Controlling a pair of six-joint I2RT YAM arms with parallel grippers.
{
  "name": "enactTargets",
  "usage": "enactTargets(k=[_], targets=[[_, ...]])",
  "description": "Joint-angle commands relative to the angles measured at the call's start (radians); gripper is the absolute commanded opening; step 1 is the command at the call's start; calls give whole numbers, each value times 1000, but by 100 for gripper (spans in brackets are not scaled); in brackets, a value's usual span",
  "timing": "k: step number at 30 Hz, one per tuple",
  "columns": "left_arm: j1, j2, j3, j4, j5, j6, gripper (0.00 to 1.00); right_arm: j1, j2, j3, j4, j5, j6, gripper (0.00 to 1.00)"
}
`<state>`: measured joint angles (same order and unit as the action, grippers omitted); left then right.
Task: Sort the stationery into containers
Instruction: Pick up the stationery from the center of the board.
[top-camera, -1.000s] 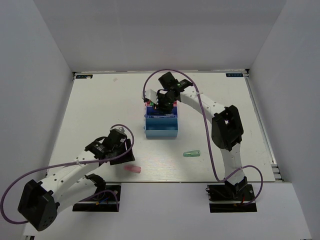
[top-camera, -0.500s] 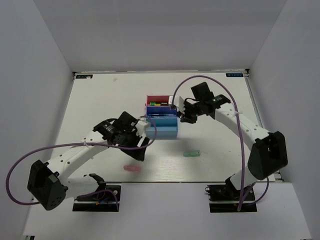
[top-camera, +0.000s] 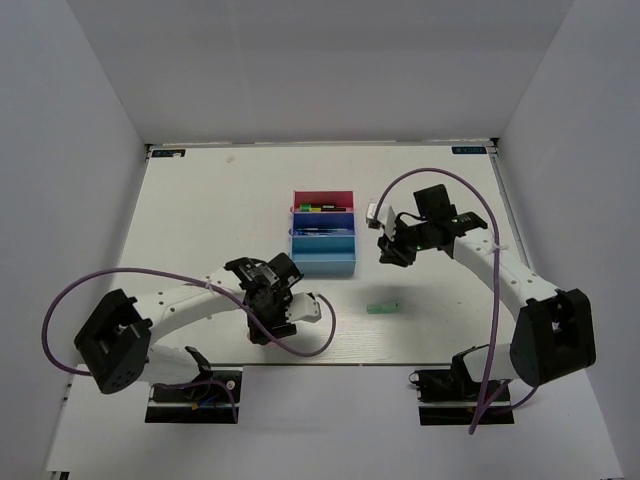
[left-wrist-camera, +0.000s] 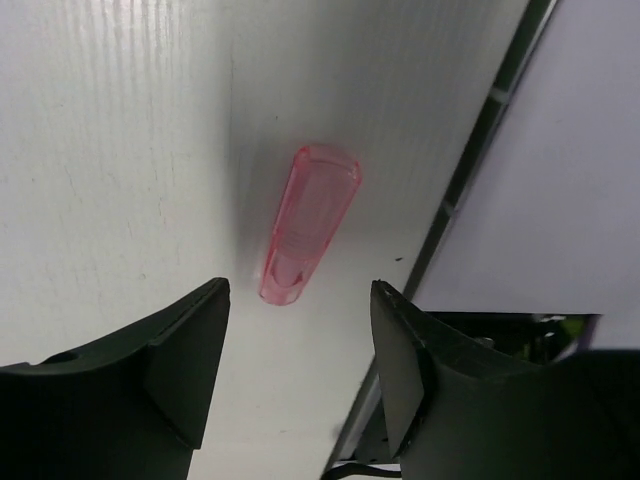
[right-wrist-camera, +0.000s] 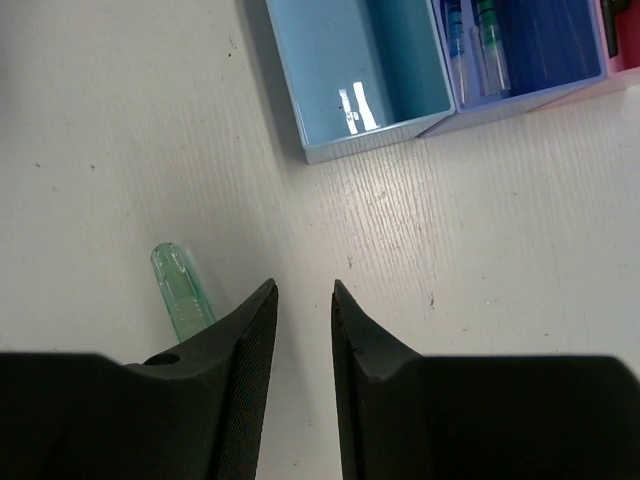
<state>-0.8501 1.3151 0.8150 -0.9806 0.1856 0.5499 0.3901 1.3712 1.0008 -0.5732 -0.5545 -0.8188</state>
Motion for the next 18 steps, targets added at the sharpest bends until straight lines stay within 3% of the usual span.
enactTargets(k=[1, 8, 18], targets=[[-36, 41, -25, 77, -98, 81, 69, -36, -29, -17, 27, -71, 17, 32], [-64, 73, -77, 174, -113, 70, 66, -89, -92, -51, 24, -113, 40, 32], [-86, 142, -149, 255, -114, 25, 49, -160, -126, -64, 18, -171, 63, 32]])
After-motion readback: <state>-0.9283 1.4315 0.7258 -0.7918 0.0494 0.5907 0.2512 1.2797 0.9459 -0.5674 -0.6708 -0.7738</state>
